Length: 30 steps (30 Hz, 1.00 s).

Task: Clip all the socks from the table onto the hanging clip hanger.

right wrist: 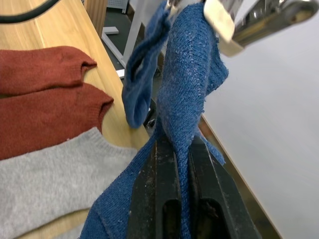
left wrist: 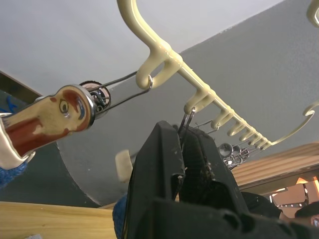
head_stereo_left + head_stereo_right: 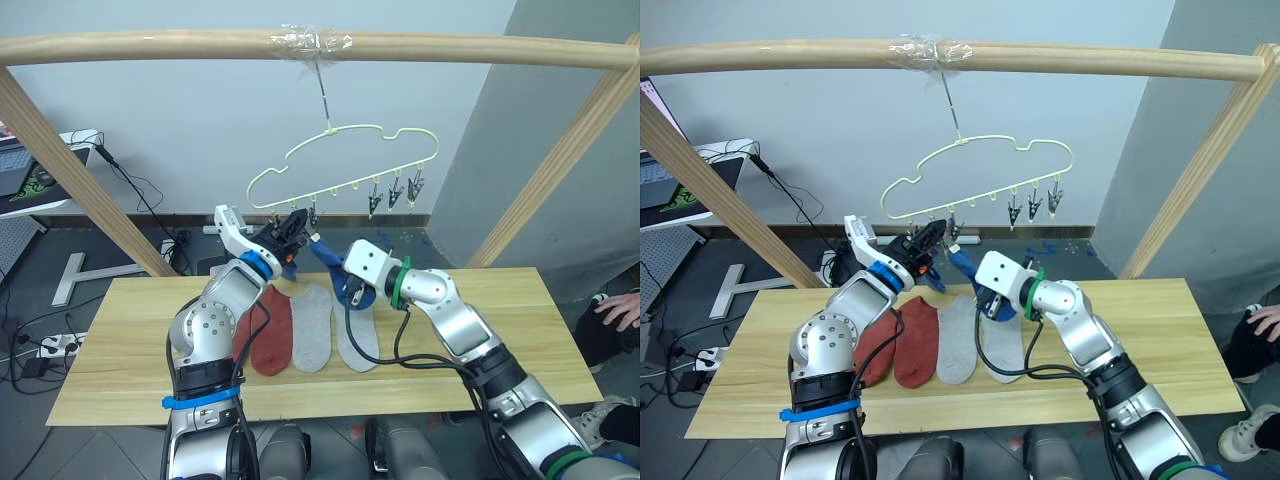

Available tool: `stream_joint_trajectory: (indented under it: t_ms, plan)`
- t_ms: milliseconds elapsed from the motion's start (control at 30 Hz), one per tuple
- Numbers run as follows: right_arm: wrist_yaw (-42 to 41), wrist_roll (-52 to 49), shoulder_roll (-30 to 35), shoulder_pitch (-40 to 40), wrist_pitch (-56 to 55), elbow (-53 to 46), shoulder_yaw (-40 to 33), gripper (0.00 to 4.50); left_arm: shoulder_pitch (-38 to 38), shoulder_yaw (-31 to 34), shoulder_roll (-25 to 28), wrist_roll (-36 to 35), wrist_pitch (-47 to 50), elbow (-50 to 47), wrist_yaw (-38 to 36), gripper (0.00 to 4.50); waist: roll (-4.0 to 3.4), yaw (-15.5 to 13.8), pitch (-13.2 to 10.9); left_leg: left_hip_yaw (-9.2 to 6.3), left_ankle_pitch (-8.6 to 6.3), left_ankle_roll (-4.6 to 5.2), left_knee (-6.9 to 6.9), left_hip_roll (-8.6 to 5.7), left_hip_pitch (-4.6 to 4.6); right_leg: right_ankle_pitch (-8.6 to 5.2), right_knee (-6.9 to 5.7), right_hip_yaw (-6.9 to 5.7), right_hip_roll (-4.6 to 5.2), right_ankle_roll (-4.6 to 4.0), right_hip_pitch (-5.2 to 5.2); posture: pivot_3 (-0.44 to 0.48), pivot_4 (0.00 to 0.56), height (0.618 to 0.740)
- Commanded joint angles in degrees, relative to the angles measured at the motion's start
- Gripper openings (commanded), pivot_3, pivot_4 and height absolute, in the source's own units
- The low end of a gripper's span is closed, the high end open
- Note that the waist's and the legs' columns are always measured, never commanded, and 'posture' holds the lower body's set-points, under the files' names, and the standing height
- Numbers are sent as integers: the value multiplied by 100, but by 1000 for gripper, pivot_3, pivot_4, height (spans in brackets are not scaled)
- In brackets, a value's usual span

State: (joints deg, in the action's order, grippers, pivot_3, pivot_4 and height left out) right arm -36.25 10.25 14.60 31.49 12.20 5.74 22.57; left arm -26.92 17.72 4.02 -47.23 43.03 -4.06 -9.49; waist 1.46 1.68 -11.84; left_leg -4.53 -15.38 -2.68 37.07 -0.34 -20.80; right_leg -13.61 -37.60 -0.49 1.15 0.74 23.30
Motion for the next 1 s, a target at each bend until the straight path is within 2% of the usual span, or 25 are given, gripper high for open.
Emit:
stream_joint_trajectory:
  t_ms: [33,300,767,833,933,1000]
  plan:
    - [17,22,-78,186,-96,-127,-9,31,35,-57,-12,-2,0,12,36,3,0,0,0,0,0,0,0,0,0,0,0,0,0,0,0,10,168,740]
    - [32,12,-172,271,-50,-157,-39,31,113,-153,49,74,-79,-64,-22,3,0,-1,0,-1,1,-1,0,0,-1,0,1,0,1,0,0,9,162,740]
    - [52,-40,-291,234,-86,-12,-39,0,330,5,292,-418,213,-475,-54,4467,1,-8,0,-5,0,-1,-1,2,-11,0,4,0,2,0,8,36,169,740]
    - [41,-112,-375,250,-86,64,-58,0,418,47,388,-624,385,-689,-53,4488,1,-7,0,-5,0,-1,-2,2,-11,0,4,0,2,0,8,36,169,740]
    - [-14,-254,-498,294,-6,103,-129,802,653,84,641,-981,722,-1101,-78,4500,1,-5,-1,-7,0,-1,-5,5,-11,0,5,3,2,-1,9,36,169,740]
    - [-66,-345,-549,321,69,116,-171,1529,876,181,909,-1253,954,-1382,-99,4500,1,-4,-1,-9,0,-1,-6,6,-12,0,4,4,2,-1,11,51,174,740]
